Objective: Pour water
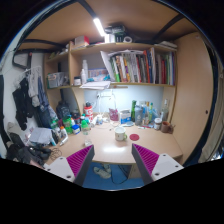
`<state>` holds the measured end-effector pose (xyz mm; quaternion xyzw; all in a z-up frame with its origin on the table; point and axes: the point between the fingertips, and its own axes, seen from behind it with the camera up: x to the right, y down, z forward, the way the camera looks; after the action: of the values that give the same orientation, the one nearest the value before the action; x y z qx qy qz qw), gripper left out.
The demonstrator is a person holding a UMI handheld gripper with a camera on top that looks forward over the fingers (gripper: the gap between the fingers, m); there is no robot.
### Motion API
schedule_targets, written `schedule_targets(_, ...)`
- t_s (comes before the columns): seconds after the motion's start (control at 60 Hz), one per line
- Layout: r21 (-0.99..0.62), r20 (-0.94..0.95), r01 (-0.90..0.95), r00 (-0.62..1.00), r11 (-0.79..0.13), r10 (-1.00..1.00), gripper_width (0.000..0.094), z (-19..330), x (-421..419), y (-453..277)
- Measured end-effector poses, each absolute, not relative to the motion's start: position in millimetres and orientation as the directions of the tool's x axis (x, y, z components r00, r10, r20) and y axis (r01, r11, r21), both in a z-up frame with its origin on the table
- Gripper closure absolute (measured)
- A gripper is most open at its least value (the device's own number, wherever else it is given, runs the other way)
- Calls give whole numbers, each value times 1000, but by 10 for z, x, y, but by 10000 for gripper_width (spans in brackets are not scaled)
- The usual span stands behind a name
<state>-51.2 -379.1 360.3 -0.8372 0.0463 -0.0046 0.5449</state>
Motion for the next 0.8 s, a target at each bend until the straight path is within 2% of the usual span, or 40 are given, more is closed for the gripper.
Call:
schedule_targets(0.25, -915, 1, -56, 990, -399, -141, 110, 3666, -589, -3757)
schedule_targets(0.45, -917, 20, -41, 989, -397, -149, 112, 3553, -628, -3498)
schedule_targets(0.65, -919, -6, -44, 995, -393, -98, 105, 3156, -831, -2966)
schedule_targets(0.8, -927, -18, -30, 999, -374, -34, 106, 2672, -1136, -2339)
